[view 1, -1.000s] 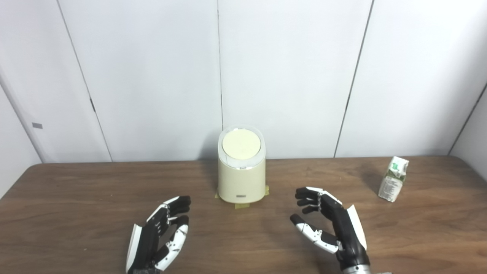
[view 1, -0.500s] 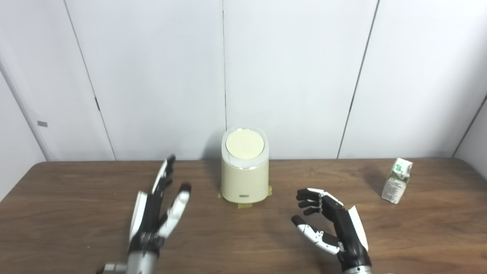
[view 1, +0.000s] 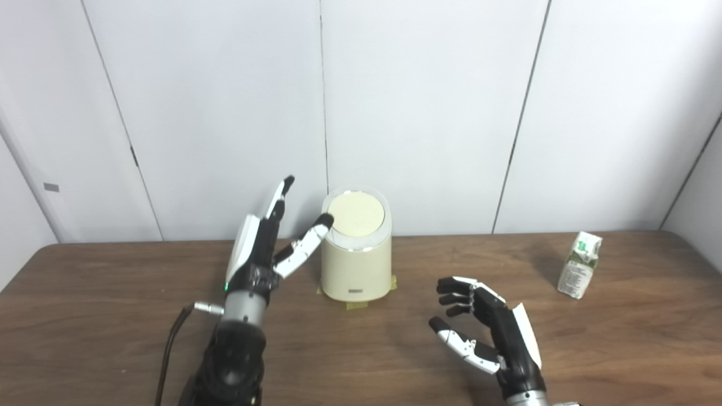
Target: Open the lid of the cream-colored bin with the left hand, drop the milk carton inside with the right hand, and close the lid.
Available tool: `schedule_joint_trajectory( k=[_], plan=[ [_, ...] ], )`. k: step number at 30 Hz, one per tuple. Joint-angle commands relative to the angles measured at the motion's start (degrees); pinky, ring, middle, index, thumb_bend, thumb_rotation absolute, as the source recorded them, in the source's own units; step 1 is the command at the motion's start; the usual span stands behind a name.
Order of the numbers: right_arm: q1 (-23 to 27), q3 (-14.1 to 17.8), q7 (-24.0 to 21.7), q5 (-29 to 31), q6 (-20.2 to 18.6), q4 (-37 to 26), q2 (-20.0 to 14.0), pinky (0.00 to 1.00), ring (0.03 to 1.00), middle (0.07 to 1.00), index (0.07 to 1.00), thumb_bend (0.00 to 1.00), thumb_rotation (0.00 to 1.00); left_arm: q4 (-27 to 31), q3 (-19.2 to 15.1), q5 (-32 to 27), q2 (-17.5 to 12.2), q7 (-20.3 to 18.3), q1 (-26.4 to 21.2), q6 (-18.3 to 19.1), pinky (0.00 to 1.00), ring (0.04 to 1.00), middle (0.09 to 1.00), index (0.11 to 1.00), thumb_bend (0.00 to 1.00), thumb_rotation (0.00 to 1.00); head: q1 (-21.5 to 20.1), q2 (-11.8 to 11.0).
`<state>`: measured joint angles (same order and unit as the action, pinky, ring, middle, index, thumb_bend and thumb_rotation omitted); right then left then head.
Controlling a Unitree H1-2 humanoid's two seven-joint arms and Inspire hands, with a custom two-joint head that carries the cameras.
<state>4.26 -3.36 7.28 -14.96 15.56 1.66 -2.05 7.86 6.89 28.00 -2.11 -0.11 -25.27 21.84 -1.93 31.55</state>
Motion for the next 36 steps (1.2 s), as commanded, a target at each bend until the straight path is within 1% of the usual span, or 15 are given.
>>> schedule_joint_trajectory(
  k=[1, 3, 5, 8, 11, 15, 19, 22, 24, 26, 28, 31, 33, 36],
  plan=[
    [-1.18, 0.36, 0.85, -1.0, 1.45, 4.06, -0.79, 0.54, 0.636, 0.673, 0.67, 0.29, 0.25, -0.56, 1.11, 2.13, 0.26, 0.79, -4.27, 0.23, 1.0, 1.0, 1.0, 1.0, 0.74, 0.57, -0.05, 0.08],
    [-1.22, 0.31, 0.78, -0.87, 1.31, 3.87, -0.75, 0.54, 0.641, 0.676, 0.67, 0.29, 0.23, -2.17, 2.09, 3.75, 0.18, 1.03, -5.8, 1.31, 1.0, 1.0, 1.0, 1.0, 0.77, 0.55, -0.11, 0.09],
    [-1.19, 0.23, 0.68, -0.79, 1.42, 3.9, -0.85, 0.54, 0.642, 0.675, 0.672, 0.29, 0.22, -3.66, 2.82, 5.36, 0.13, 1.47, -7.11, 2.5, 1.0, 1.0, 1.0, 1.0, 0.78, 0.57, -0.11, 0.09],
    [-1.27, 0.16, 0.74, -1.13, 1.32, 3.96, -1.03, 0.56, 0.65, 0.683, 0.679, 0.28, 0.23, -6.55, 3.18, 6.84, 0.35, 2.44, -9.31, 3.7, 1.0, 1.0, 1.0, 1.0, 0.77, 0.57, 0.05, 0.0],
    [-1.29, 0.2, 0.88, -1.11, 1.33, 4.01, -0.96, 0.53, 0.633, 0.668, 0.674, 0.29, 0.25, -10.15, 3.46, 8.69, 0.39, 3.89, -11.78, 4.53, 1.0, 1.0, 1.0, 1.0, 0.76, 0.56, 0.05, 0.0],
    [-1.16, 0.36, 1.15, -1.08, 1.59, 4.45, -0.96, 0.55, 0.639, 0.677, 0.673, 0.29, 0.24, -14.16, 3.44, 10.7, 0.65, 5.61, -14.02, 4.92, 1.0, 1.0, 1.0, 1.0, 0.77, 0.52, -0.19, -0.09],
    [-0.97, 0.32, 1.44, -1.07, 2.26, 5.1, -1.1, 0.55, 0.637, 0.677, 0.675, 0.29, 0.25, -17.87, 2.88, 12.98, 1.13, 5.87, -16.08, 5.06, 1.0, 1.0, 1.0, 1.0, 0.78, 0.51, -0.11, -0.42],
    [-0.96, 0.14, 1.43, -0.61, 2.53, 5.24, -0.99, 0.55, 0.642, 0.68, 0.675, 0.28, 0.23, -20.23, 1.94, 14.13, 1.68, 5.52, -17.3, 5.06, 1.0, 1.0, 1.0, 1.0, 0.78, 0.5, -0.32, -0.47],
    [-0.86, 0.1, 1.72, -1.19, 2.21, 5.3, -1.06, 0.55, 0.642, 0.677, 0.671, 0.28, 0.23, -21.29, 1.08, 14.74, 2.17, 4.75, -17.74, 5.06, 1.0, 1.0, 1.0, 1.0, 0.79, 0.5, -0.4, -0.46],
    [-0.67, 0.08, 2.44, -2.45, 1.88, 5.34, -1.26, 0.54, 0.631, 0.671, 0.669, 0.29, 0.26, -21.92, -0.04, 14.19, 2.86, 3.85, -18.17, 5.05, 1.0, 1.0, 1.0, 1.0, 0.78, 0.51, -0.4, -0.41],
    [-0.52, 0.04, 2.68, -2.53, 1.76, 5.47, -1.43, 0.53, 0.624, 0.667, 0.669, 0.28, 0.27, -22.55, -0.63, 13.65, 3.28, 3.51, -18.61, 5.06, 1.0, 1.0, 1.0, 1.0, 0.78, 0.51, -0.33, -0.56],
    [-0.44, -0.07, 2.74, -1.96, 2.4, 5.87, -1.37, 0.52, 0.619, 0.663, 0.668, 0.28, 0.25, -24.38, -0.87, 14.19, 3.75, 4.03, -19.63, 5.07, 1.0, 1.0, 1.0, 1.0, 0.79, 0.51, -0.47, -0.55],
    [-0.49, -0.12, 2.6, -1.49, 2.59, 5.94, -1.26, 0.53, 0.628, 0.671, 0.669, 0.28, 0.25, -25.5, -1.05, 14.61, 4.08, 4.55, -20.31, 5.07, 1.0, 1.0, 1.0, 1.0, 0.8, 0.49, -0.45, -0.46],
    [-0.57, -0.17, 2.7, -1.71, 2.18, 5.73, -1.17, 0.53, 0.626, 0.667, 0.67, 0.29, 0.27, -27.15, -1.18, 15.22, 4.52, 4.92, -21.29, 5.07, 1.0, 1.0, 1.0, 1.0, 0.83, 0.46, -0.6, -0.41]
  ],
)
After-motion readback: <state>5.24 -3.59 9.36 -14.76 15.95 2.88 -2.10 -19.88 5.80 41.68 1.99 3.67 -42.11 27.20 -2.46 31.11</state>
